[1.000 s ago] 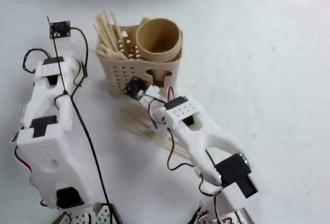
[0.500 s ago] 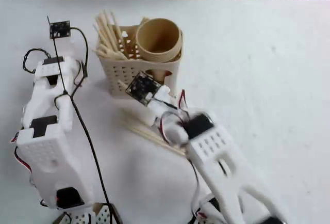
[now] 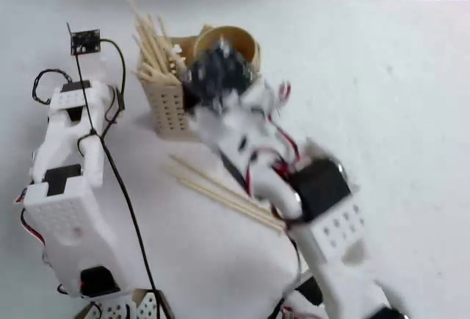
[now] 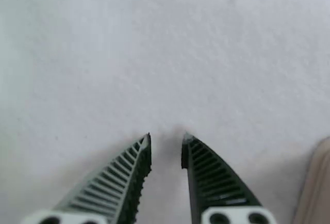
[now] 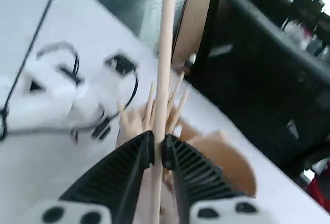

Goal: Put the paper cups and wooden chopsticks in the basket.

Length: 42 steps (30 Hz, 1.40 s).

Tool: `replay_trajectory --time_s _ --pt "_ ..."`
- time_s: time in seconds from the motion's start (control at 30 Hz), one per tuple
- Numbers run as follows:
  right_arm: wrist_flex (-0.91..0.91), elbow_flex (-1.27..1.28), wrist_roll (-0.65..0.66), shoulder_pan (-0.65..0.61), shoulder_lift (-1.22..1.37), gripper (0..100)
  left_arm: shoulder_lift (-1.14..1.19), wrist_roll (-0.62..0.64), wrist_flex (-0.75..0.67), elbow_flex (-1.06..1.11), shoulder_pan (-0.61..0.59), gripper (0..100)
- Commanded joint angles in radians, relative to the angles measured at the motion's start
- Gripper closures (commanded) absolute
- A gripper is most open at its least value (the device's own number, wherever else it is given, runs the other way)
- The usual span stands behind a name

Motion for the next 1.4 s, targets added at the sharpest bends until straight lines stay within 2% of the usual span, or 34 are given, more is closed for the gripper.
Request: replay_trajectory --time_s 0.0,0.1,0.43,0.57,0.7,0.9,1.0,1.1,1.17,1.23,1.37 --pt "-0.226 -0.227 -0.026 -0.010 0.173 97.8 -0.008 -0.002 -0.011 -0.043 -0.007 88" --pt "-0.340 -0.322 -0.026 -0.008 0.308 97.8 -0.008 -0.002 -0.011 -0.043 -0.007 88" --pt "-0.470 -0.428 -0.035 -0.012 0.567 97.8 -0.008 -0.002 -0.012 -0.046 -0.007 88" --pt "-0.464 -0.425 -0.041 -0.012 0.582 97.7 -0.008 -0.002 -0.015 -0.046 -0.007 88" --pt "-0.420 -0.431 -0.133 -0.012 0.573 97.4 -0.008 -0.002 -0.015 -0.046 -0.005 88" --pt "-0.372 -0.419 -0.147 -0.007 0.562 87.2 -0.008 -0.002 -0.014 -0.046 -0.007 88" --pt "-0.338 -0.422 -0.141 -0.012 0.562 87.7 -0.008 -0.002 -0.014 -0.046 -0.007 88" --pt "-0.271 -0.422 -0.146 -0.012 0.545 91.7 -0.008 -0.002 -0.014 -0.046 -0.007 88" --pt "-0.157 -0.417 -0.146 -0.013 0.504 96.1 -0.008 -0.002 -0.012 -0.044 -0.007 88" --pt "0.016 -0.417 -0.144 -0.012 0.443 98.4 -0.008 -0.002 -0.012 -0.044 -0.007 88" --pt "0.384 -0.416 -0.140 -0.002 0.285 94.0 -0.008 -0.002 -0.012 -0.046 -0.007 88"
